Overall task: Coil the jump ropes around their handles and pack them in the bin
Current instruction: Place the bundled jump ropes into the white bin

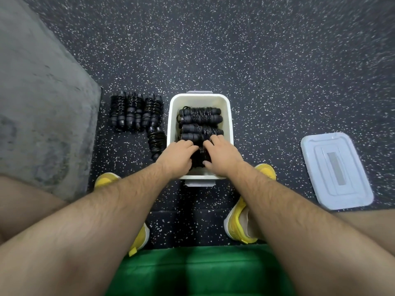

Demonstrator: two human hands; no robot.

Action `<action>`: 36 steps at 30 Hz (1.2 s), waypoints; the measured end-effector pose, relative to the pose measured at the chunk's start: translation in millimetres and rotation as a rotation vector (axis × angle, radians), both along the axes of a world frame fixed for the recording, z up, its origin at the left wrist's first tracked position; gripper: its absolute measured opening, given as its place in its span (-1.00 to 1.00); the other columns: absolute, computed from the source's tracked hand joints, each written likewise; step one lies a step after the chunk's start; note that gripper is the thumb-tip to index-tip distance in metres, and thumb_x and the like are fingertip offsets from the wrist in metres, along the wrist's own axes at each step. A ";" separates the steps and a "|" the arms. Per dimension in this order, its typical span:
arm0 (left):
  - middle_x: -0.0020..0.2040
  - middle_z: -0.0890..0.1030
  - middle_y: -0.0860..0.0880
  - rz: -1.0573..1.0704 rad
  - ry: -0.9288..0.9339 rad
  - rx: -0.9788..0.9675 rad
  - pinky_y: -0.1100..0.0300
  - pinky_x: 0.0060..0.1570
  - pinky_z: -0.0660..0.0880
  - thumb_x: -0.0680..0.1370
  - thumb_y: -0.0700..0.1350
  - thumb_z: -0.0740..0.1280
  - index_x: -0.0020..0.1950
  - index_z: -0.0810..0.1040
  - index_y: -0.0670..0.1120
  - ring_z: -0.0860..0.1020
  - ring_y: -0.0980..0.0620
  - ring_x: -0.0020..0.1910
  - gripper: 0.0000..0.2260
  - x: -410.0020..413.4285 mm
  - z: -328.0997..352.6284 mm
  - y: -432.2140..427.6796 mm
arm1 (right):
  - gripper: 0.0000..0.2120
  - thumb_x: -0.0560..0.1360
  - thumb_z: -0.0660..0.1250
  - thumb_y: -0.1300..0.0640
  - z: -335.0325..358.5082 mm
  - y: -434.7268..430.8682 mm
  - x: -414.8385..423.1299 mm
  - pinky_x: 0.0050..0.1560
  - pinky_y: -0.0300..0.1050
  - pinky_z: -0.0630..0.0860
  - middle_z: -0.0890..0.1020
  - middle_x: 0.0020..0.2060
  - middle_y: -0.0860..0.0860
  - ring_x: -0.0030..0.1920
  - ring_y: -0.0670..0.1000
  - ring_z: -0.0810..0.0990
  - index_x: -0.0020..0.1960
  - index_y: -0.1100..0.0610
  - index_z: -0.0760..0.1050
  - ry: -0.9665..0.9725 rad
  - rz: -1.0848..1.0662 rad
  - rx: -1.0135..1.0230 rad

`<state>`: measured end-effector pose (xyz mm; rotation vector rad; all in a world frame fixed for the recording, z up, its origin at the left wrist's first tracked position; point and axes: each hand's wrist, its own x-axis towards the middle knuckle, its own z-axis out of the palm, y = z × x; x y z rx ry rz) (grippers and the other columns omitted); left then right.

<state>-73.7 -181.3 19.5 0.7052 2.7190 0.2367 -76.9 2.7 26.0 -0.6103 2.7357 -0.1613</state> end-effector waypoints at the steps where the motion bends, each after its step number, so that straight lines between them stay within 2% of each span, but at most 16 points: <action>1: 0.23 0.54 -0.03 0.006 0.034 0.057 -0.03 0.23 0.45 0.56 -0.16 0.26 0.42 0.47 -0.11 0.49 -0.07 0.22 -0.59 0.9 2.0 -3.0 | -0.57 0.51 0.33 -0.08 1.3 0.5 0.3 0.25 0.01 0.42 0.45 0.18 0.08 0.21 0.10 0.39 0.28 0.12 0.39 0.019 -0.018 -0.021; 4: 0.15 0.55 -0.02 0.105 0.213 0.196 -0.04 0.18 0.48 0.57 -0.15 0.27 0.30 0.54 -0.11 0.49 -0.04 0.14 -0.70 1.2 9.4 -9.8 | -0.71 0.54 0.26 -0.03 6.5 -4.5 -2.8 0.12 0.05 0.47 0.49 0.08 0.07 0.09 0.11 0.44 0.15 0.14 0.44 0.131 -0.083 -0.104; 7: 0.14 0.47 -0.03 0.422 0.293 0.259 0.02 0.19 0.41 0.62 -0.09 0.21 0.25 0.50 -0.09 0.40 -0.01 0.12 -0.77 -2.1 14.5 -18.3 | -0.78 0.57 0.21 0.01 13.7 -24.3 -13.4 0.03 0.04 0.48 0.52 0.02 0.06 0.01 0.10 0.46 0.10 0.12 0.47 0.241 -0.090 -0.164; 10: 0.15 0.48 -0.09 0.708 0.294 0.273 -0.03 0.16 0.40 0.63 -0.08 0.19 0.21 0.51 -0.11 0.42 -0.09 0.13 -0.78 -9.5 7.6 -35.1 | -0.76 0.56 0.19 0.07 16.5 -56.5 -28.8 0.03 0.08 0.48 0.56 0.00 0.08 0.00 0.13 0.48 0.11 0.15 0.53 0.301 -0.013 -0.228; 14: 0.25 0.48 -0.14 0.922 0.115 0.237 -0.08 0.22 0.39 0.67 -0.02 0.18 0.29 0.51 -0.09 0.43 -0.16 0.22 -0.73 -15.7 -17.8 -61.5 | -0.84 0.48 0.23 0.13 5.2 -102.8 -43.1 -0.02 0.08 0.45 0.57 -0.10 0.07 -0.05 0.15 0.50 -0.02 0.15 0.54 0.316 0.210 -0.227; 19: 0.32 0.49 -0.12 1.112 -0.283 0.163 -0.10 0.30 0.43 0.57 0.13 0.31 0.43 0.37 0.01 0.47 -0.17 0.32 -0.54 -32.0 -50.8 -76.5 | -0.76 0.41 0.15 0.19 -11.6 -138.4 -52.6 0.10 0.13 0.46 0.58 -0.16 0.11 -0.05 0.21 0.51 -0.08 0.22 0.57 0.279 0.267 -0.269; 23: 0.29 0.55 -0.18 1.240 -0.468 0.286 0.02 0.23 0.49 0.53 0.06 0.38 0.37 0.38 -0.16 0.55 -0.20 0.26 -0.50 -41.0 -69.0 -77.8 | -0.70 0.39 0.12 0.20 -21.5 -140.8 -55.4 0.24 0.11 0.43 0.59 -0.12 0.13 0.01 0.22 0.52 -0.03 0.25 0.58 0.265 0.255 -0.305; 25: 0.31 0.52 -0.21 1.190 -0.459 0.210 0.05 0.17 0.48 0.56 0.02 0.36 0.35 0.43 -0.21 0.55 -0.21 0.25 -0.54 -44.2 -71.6 -75.8 | -0.68 0.42 0.13 0.19 -23.2 -139.3 -55.8 0.30 0.11 0.40 0.60 -0.05 0.12 0.07 0.21 0.51 0.04 0.25 0.58 0.254 0.248 -0.303; 28: 0.31 0.42 -0.14 0.956 -0.251 0.060 0.03 0.19 0.43 0.58 -0.04 0.34 0.33 0.44 -0.13 0.47 -0.15 0.23 -0.65 -40.3 -58.6 -72.3 | -0.60 0.42 0.14 0.20 -15.8 -137.6 -57.2 0.34 0.08 0.38 0.59 0.09 0.13 0.16 0.20 0.50 0.18 0.25 0.54 0.243 0.248 -0.309; 31: 0.27 0.33 -0.10 0.862 -0.026 0.186 -0.01 0.23 0.47 0.43 -0.02 0.52 0.34 0.40 -0.08 0.42 -0.11 0.23 -0.45 -29.9 -31.1 -88.2 | -0.47 0.38 0.23 0.21 0.9 -128.9 -58.2 0.41 0.06 0.32 0.49 0.29 0.17 0.30 0.21 0.44 0.35 0.25 0.44 0.271 0.229 -0.272; 34: 0.22 0.38 -0.11 0.557 0.235 0.084 -0.04 0.24 0.42 0.41 0.03 0.55 0.40 0.41 -0.08 0.41 -0.11 0.18 -0.38 -25.4 8.9 -99.8 | -0.28 0.36 0.37 0.10 22.5 -115.8 -55.9 0.49 0.12 0.22 0.34 0.47 0.15 0.46 0.20 0.30 0.50 0.19 0.30 0.276 0.242 -0.194; 36: 0.20 0.41 -0.12 0.404 0.308 0.084 -0.05 0.22 0.41 0.41 0.04 0.53 0.38 0.43 -0.11 0.42 -0.11 0.15 -0.39 -27.3 39.4 -93.2 | -0.18 0.36 0.44 -0.02 38.7 -107.4 -53.8 0.50 0.12 0.21 0.36 0.47 0.12 0.46 0.17 0.31 0.53 0.20 0.26 0.285 0.246 -0.171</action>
